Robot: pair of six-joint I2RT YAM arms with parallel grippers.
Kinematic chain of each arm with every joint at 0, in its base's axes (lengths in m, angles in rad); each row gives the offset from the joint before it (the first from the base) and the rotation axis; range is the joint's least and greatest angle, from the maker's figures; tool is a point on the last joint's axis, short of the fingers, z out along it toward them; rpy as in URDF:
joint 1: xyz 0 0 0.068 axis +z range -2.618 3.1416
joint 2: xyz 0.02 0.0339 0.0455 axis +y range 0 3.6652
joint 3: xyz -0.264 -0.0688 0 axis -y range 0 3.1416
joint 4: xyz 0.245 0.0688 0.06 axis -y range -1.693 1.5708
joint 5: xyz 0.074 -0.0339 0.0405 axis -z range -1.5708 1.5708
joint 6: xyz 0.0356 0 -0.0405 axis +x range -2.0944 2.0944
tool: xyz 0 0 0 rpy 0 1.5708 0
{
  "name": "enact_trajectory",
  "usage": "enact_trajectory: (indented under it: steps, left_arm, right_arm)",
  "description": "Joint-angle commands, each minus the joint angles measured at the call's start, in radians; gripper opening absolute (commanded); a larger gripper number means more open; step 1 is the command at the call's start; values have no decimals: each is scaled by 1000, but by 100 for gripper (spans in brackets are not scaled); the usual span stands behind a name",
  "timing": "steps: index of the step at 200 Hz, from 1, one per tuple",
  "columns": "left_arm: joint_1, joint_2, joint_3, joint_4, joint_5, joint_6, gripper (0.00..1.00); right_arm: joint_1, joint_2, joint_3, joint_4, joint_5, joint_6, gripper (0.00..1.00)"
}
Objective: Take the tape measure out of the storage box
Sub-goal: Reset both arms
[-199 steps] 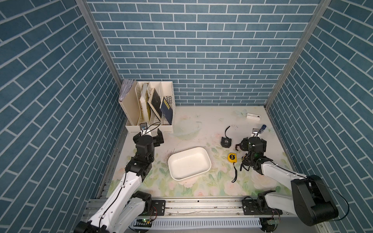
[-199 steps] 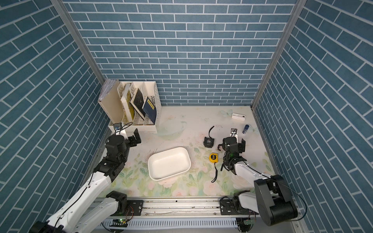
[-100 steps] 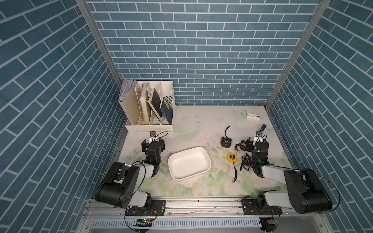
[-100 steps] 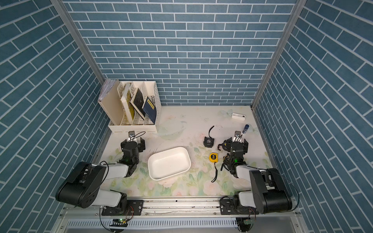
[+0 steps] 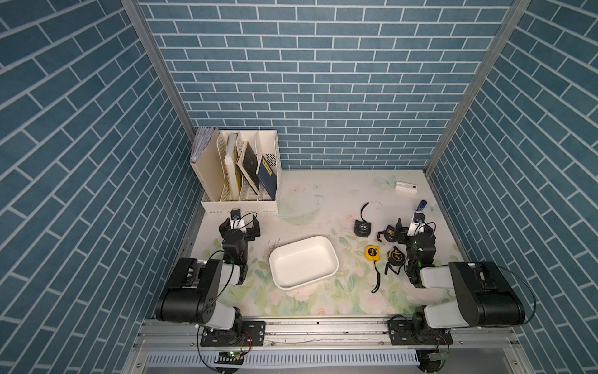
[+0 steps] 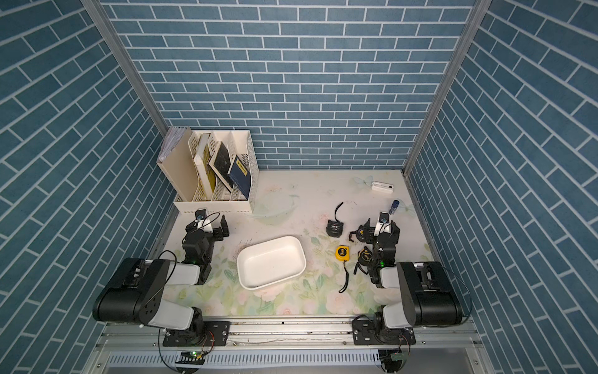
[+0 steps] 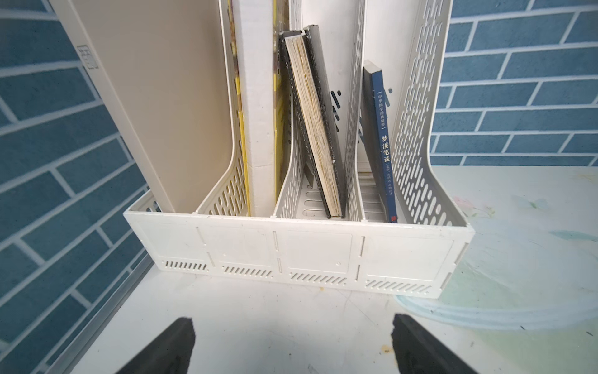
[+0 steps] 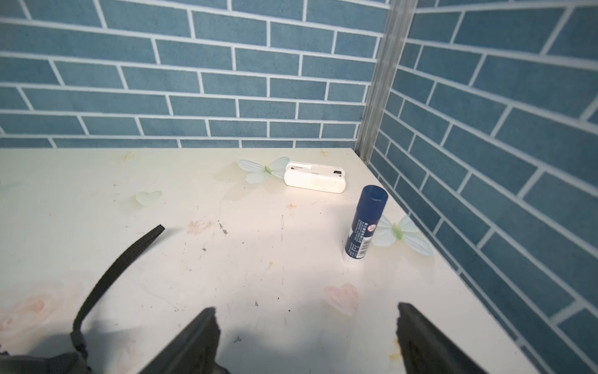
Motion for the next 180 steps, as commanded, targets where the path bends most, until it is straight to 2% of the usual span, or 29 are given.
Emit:
enact_trajectory:
  steps: [1, 30, 42, 49, 60, 180]
  left_arm:
    - [19, 14, -15, 65, 60, -19, 100]
    - [19, 16, -16, 65, 60, -19, 100]
    - [19, 16, -15, 65, 60, -19, 100]
    - [19, 18, -15, 65, 60, -19, 100]
    - [19, 16, -15, 66, 60, -19, 100]
    - [19, 16, -15, 65, 61, -19, 100]
  right_arm:
    - [16, 23, 28, 56, -40, -41, 94]
    - [15, 30, 38, 40, -41, -38, 94]
    - [-8, 56, 16, 100, -43, -2, 93]
    - [-12, 84, -7, 175, -38, -5, 97]
    - [-10, 72, -3, 148, -35, -2, 100]
    - [-6, 75, 1, 141, -32, -6, 100]
